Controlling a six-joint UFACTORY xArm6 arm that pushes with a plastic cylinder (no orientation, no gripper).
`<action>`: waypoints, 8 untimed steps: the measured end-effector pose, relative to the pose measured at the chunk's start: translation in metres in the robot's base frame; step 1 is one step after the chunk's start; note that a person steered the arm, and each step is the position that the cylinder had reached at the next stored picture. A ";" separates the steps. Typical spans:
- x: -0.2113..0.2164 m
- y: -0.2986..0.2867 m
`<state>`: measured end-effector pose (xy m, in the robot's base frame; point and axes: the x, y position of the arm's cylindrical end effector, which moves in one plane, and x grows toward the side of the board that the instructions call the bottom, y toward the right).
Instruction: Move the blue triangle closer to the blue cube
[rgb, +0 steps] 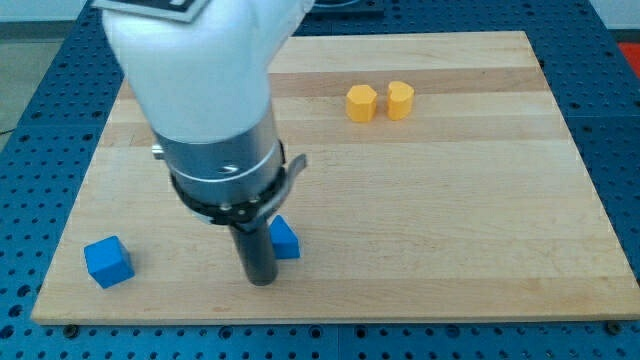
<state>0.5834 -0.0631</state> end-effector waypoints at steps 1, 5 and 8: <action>-0.010 0.043; -0.013 -0.045; -0.003 -0.083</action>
<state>0.5804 -0.1462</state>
